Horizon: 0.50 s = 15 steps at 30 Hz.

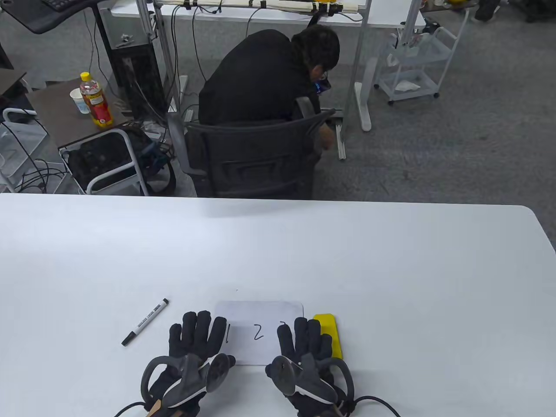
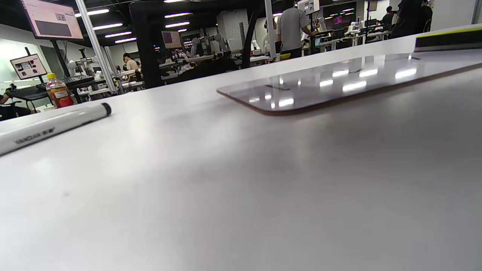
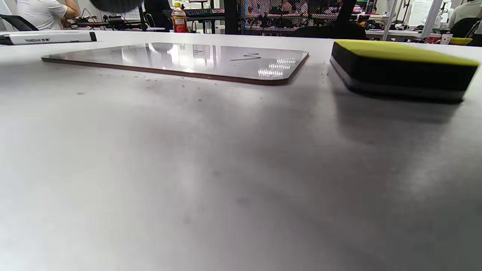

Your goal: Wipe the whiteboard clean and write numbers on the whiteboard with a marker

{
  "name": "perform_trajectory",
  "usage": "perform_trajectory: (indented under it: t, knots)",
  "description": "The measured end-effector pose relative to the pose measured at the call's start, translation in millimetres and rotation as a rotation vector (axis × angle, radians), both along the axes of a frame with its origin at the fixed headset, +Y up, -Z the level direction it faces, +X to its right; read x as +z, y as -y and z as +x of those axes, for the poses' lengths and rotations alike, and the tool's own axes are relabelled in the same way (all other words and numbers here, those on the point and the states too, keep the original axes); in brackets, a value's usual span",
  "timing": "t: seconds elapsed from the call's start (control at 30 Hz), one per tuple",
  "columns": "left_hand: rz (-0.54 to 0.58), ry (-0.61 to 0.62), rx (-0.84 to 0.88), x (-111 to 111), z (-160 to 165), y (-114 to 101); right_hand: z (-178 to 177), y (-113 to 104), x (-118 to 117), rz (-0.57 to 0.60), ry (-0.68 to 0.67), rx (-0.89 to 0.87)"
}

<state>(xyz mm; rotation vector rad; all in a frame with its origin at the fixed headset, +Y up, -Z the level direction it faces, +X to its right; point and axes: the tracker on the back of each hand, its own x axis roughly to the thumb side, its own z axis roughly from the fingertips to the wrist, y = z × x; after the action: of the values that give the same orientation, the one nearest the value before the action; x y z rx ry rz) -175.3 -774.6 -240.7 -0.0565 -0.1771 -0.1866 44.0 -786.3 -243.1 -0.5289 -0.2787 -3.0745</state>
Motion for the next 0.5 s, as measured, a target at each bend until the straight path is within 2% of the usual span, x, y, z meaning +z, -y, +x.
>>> perform_trajectory:
  t: [0.27,0.5]
  knots:
    - [0.004,-0.003,0.013,-0.1,-2.8,-1.6,2.5,-4.3,-1.0,0.02,-0.003,-0.049]
    - [0.006,-0.001,0.024,-0.9,-5.1,-2.3,21.9,-12.7,-8.7,0.069,0.069,-0.131]
